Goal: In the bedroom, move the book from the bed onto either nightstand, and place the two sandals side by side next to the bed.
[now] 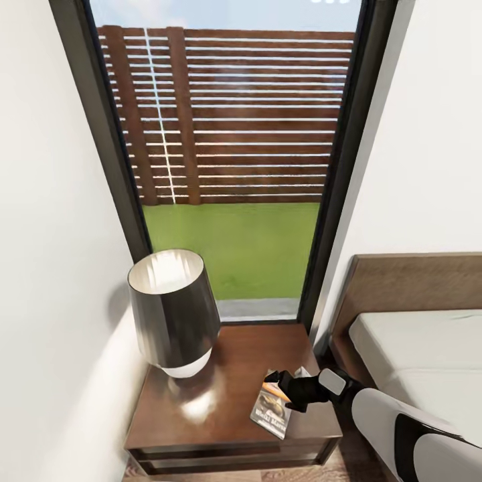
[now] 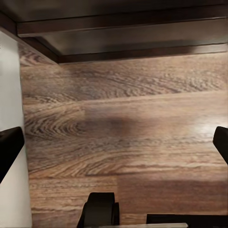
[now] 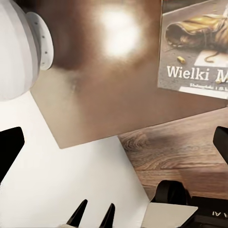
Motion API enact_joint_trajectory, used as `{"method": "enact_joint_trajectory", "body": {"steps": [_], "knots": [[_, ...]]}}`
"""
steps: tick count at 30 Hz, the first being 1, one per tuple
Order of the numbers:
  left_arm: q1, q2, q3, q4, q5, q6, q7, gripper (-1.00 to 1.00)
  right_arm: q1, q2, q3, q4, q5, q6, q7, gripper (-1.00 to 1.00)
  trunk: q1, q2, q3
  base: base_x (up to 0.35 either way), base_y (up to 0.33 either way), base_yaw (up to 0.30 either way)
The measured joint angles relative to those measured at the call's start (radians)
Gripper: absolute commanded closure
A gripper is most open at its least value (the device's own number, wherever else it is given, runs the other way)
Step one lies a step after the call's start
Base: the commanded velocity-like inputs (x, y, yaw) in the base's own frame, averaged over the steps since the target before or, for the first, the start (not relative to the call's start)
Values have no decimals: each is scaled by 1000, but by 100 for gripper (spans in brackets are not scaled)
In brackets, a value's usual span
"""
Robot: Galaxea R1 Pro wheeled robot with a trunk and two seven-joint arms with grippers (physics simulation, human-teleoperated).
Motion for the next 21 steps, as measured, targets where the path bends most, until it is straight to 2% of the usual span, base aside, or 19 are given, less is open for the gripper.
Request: {"method": "enact_joint_trajectory", "body": {"steps": [21], "knots": [[0,0,0,2,0,-1,0,-100,1,1,4,0,4,-62,1,-100,-81,147,66,0,0,0]]}}
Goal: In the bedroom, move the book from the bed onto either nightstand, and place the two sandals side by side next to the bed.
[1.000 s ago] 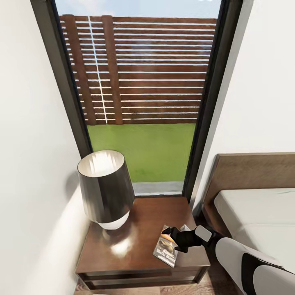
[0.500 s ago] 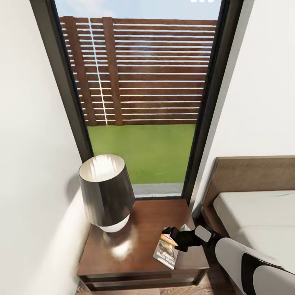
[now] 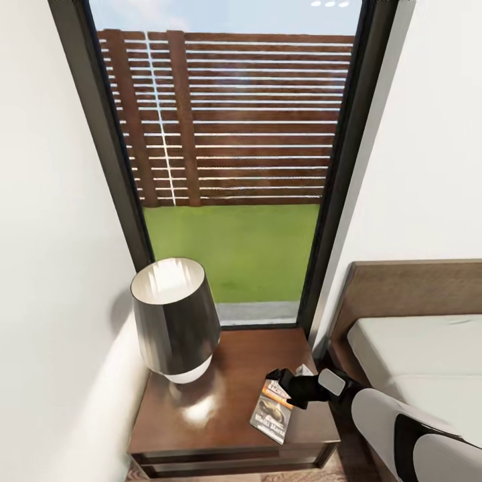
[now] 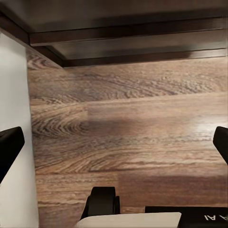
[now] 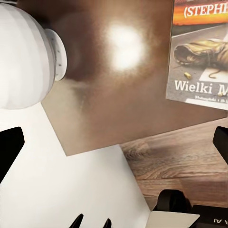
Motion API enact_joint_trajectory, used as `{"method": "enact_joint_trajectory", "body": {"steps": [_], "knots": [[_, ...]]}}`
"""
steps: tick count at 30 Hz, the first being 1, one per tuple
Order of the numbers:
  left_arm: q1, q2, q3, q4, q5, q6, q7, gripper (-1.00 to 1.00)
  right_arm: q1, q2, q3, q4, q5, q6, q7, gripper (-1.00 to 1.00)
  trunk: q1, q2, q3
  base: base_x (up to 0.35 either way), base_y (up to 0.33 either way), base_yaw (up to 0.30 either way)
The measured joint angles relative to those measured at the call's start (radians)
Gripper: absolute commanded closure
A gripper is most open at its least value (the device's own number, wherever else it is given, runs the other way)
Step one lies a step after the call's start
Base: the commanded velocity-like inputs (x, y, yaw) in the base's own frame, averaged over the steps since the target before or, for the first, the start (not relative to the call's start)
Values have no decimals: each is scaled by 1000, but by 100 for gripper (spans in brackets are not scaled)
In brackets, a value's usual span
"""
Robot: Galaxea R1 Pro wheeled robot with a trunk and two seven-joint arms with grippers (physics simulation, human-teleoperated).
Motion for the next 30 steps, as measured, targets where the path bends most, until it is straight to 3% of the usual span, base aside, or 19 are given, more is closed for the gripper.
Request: {"method": "enact_joint_trajectory", "body": {"steps": [30], "knots": [[0,2,-1,6,0,0,-5,-100,9,6,16,0,15,-73,-2,-100,-115,210,94,0,0,0]]}}
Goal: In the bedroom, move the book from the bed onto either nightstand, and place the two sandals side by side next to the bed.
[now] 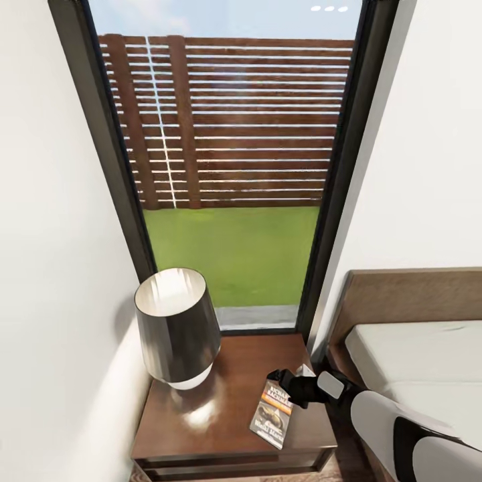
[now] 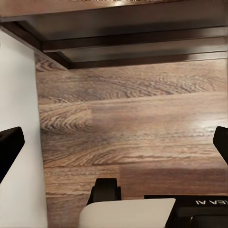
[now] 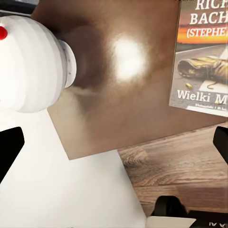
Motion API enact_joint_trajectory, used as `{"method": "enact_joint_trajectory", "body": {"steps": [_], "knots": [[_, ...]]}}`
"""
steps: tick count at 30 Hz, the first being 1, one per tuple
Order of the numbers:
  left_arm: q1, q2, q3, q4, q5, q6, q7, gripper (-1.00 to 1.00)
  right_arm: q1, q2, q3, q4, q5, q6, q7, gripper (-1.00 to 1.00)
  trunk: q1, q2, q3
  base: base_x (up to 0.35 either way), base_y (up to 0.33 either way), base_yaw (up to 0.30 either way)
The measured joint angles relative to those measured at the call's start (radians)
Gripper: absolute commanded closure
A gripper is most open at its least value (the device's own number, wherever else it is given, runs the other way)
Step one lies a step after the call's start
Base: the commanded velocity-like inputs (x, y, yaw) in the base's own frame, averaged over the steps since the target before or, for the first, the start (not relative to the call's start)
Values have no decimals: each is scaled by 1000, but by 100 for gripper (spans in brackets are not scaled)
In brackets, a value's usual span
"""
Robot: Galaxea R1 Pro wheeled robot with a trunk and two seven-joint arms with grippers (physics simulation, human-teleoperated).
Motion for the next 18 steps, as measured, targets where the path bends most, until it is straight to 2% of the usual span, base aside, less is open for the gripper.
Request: {"method": "enact_joint_trajectory", "body": {"steps": [5,10,18], "knots": [[0,0,0,0,0,0,0,-100,10,0,26,0,1,-10,0,-100,-19,35,16,0,0,0],[0,1,1,0,0,-3,0,-100,50,0,73,0,1,-53,0,-100,-38,70,31,0,0,0],[1,1,1,1,1,-10,1,-100,121,0,126,-1,3,-88,-3,-100,-69,126,56,0,0,0]]}}
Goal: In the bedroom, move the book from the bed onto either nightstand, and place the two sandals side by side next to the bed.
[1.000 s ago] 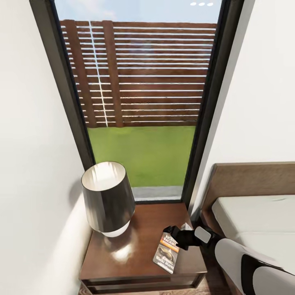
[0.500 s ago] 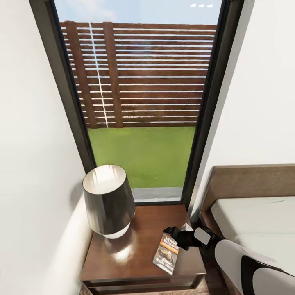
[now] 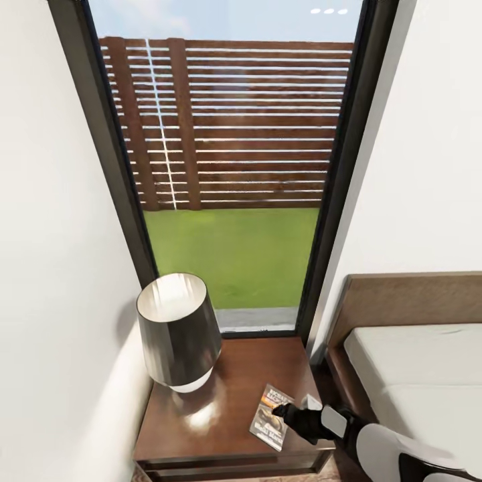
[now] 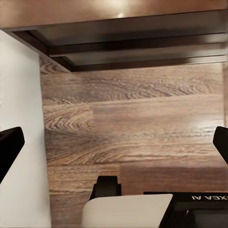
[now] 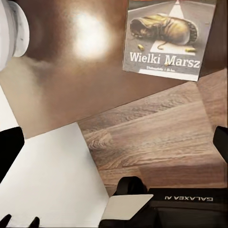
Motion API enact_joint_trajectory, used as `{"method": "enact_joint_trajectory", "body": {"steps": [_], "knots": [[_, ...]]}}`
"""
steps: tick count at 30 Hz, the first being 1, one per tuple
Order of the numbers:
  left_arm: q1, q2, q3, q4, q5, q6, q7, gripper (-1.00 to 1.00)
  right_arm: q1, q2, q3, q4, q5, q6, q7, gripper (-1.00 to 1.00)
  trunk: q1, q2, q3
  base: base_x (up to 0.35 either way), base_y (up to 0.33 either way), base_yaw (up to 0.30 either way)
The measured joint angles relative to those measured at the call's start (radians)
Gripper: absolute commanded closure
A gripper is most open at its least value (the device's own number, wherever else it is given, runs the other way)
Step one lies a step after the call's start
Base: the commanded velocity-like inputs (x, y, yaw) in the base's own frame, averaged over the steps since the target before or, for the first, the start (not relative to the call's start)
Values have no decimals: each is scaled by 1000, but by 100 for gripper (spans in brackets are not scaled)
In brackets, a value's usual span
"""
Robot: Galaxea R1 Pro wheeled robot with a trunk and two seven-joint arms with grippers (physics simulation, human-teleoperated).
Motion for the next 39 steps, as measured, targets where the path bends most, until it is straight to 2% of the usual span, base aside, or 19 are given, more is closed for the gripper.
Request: {"method": "enact_joint_trajectory", "body": {"steps": [5,10,11,12,16,17,24,29,36,39], "knots": [[2,1,-1,3,0,-8,0,-100,66,0,43,-2,0,-52,-5,-100,-19,35,16,0,0,0],[6,1,-1,10,-1,-13,1,-100,147,0,68,-3,1,-111,-10,-100,-38,70,31,0,0,0],[6,1,-1,11,-1,-14,1,-100,148,0,67,-3,0,-111,-10,-100,-42,77,35,0,0,0],[8,2,0,17,0,-17,1,-100,180,-1,81,-4,1,-129,-11,-100,-46,84,37,0,0,0],[11,4,0,27,1,-32,2,-100,238,-3,100,-7,1,-161,-13,-100,-61,112,50,0,0,0],[11,4,0,28,1,-32,2,-100,239,-3,99,-7,1,-161,-13,-100,-65,119,53,0,0,0],[15,6,0,63,2,-58,2,-100,371,-12,151,-11,2,-236,-16,-100,-92,168,75,0,0,0],[19,7,0,85,2,-63,2,-100,430,-14,165,-24,2,-254,-18,-100,-111,203,91,0,0,0],[38,8,0,96,2,-65,1,-100,473,-15,171,-73,-2,-271,-25,-100,-138,252,113,0,0,0],[50,9,0,99,3,-66,1,-100,496,-16,172,-93,-3,-301,-26,-100,-150,273,122,0,0,0]]}}
